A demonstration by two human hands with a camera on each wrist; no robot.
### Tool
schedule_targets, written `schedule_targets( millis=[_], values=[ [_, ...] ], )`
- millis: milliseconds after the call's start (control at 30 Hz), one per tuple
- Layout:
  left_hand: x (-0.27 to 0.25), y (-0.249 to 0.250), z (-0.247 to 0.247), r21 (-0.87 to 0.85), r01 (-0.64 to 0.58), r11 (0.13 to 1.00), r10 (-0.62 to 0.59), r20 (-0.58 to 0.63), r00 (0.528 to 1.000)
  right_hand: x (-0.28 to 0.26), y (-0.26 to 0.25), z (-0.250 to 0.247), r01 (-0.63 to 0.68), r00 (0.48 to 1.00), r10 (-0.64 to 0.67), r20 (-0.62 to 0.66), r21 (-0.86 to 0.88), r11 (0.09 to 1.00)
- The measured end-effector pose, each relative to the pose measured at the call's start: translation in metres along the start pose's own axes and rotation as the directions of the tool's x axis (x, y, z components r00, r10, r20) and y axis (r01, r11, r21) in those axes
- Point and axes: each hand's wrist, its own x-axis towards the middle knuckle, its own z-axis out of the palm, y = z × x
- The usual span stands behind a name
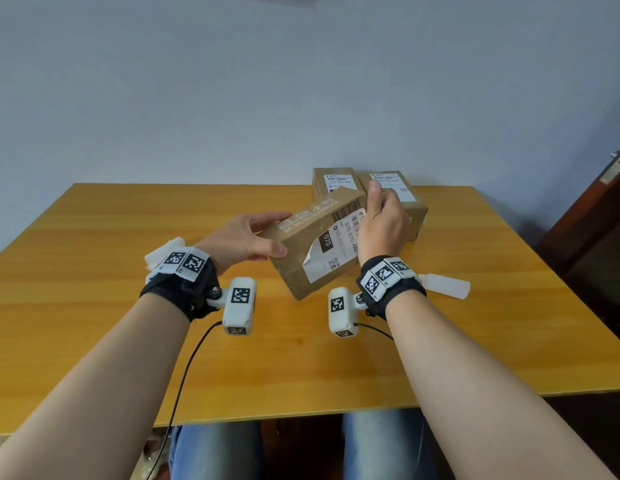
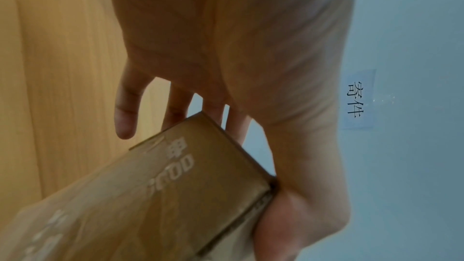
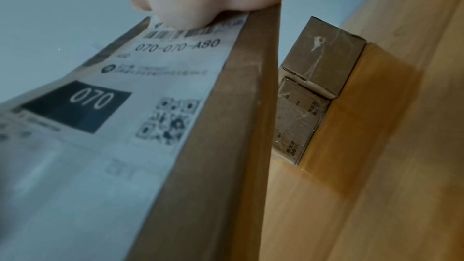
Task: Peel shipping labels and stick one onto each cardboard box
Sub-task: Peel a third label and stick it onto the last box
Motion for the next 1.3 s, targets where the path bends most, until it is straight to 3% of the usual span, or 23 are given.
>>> schedule_targets(
  millis=[200, 333, 467, 567, 767, 900, 1067, 1300],
  values=[
    [0.002, -0.002, 0.004, -0.055, 0.100, 0.993, -0.102, -0.046, 0.994, 0.004, 0.011, 0.002, -0.075, 0.987, 0.074, 0.140, 0.000, 0.997],
    [0.009, -0.005, 0.011, -0.222, 0.131, 0.966, -0.174, -0.188, 0.967, 0.006, 0.020, 0.006, -0.257, 0.906, 0.233, 0.354, 0.021, 0.966],
    [0.016, -0.004, 0.022, -0.325, 0.153, 0.933, -0.261, -0.323, 0.910, -0.007, 0.015, 0.008, -0.236, 0.850, 0.231, 0.474, -0.050, 0.971],
    [0.019, 0.000, 0.028, -0.337, 0.160, 0.928, -0.290, -0.382, 0.878, -0.016, 0.013, 0.015, -0.198, 0.856, 0.225, 0.466, -0.107, 0.974],
    [0.023, 0.007, 0.035, -0.251, 0.115, 0.961, -0.220, -0.444, 0.869, -0.025, 0.000, 0.014, -0.146, 0.866, 0.236, 0.441, -0.228, 0.963],
    [0.026, 0.006, 0.037, -0.113, 0.075, 0.991, -0.116, -0.417, 0.901, -0.029, -0.003, 0.018, -0.141, 0.888, 0.255, 0.383, -0.302, 0.943],
    [0.021, 0.009, 0.035, -0.065, 0.050, 0.997, -0.070, -0.353, 0.933, -0.029, 0.000, 0.018, -0.177, 0.920, 0.270, 0.282, -0.314, 0.933],
    [0.017, 0.003, 0.030, -0.061, 0.005, 0.998, -0.025, -0.324, 0.946, -0.033, 0.008, 0.019, -0.154, 0.976, 0.182, 0.122, -0.205, 0.967]
  ],
)
